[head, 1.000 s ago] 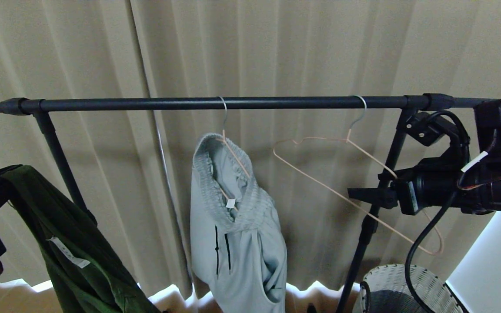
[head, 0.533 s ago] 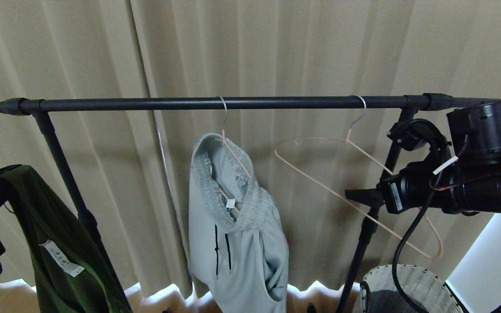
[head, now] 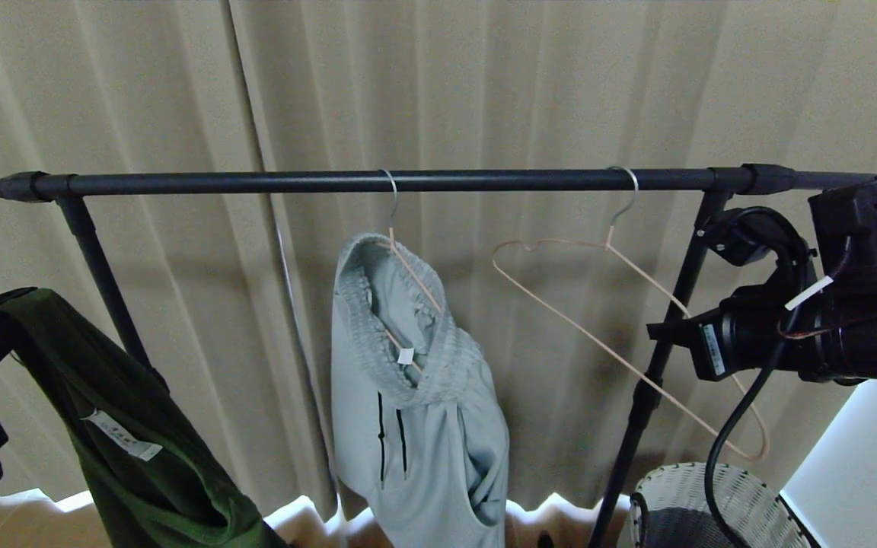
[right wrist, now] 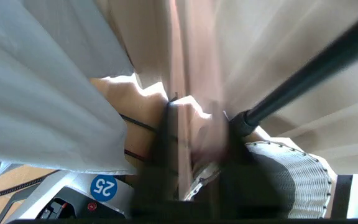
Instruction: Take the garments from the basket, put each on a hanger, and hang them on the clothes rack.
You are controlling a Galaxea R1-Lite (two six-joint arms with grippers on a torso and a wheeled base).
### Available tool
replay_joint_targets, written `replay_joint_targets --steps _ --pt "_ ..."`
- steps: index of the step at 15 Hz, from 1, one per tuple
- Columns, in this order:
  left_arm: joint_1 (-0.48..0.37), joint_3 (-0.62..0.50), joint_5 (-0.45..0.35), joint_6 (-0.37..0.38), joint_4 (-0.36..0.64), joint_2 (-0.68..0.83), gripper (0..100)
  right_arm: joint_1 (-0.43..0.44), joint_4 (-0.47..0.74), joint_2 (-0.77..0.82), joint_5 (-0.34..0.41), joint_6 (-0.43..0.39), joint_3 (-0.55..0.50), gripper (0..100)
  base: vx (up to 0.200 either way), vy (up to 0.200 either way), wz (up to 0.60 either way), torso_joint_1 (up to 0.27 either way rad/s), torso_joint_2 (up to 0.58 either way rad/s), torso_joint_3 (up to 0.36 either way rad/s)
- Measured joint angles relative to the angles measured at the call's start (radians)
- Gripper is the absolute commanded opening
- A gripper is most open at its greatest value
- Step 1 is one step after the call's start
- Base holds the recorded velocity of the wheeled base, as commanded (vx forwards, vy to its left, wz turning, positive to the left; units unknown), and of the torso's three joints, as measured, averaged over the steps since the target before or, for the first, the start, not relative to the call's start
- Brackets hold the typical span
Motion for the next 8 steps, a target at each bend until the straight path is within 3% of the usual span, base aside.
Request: replay_joint_targets --steps 8 --pt "0.003 -0.009 0.001 -0.002 0.001 0.004 0 0.0 -0.015 -0.094 -0.001 0.0 0.037 0 0.0 0.0 0.0 0.0 0.0 0.0"
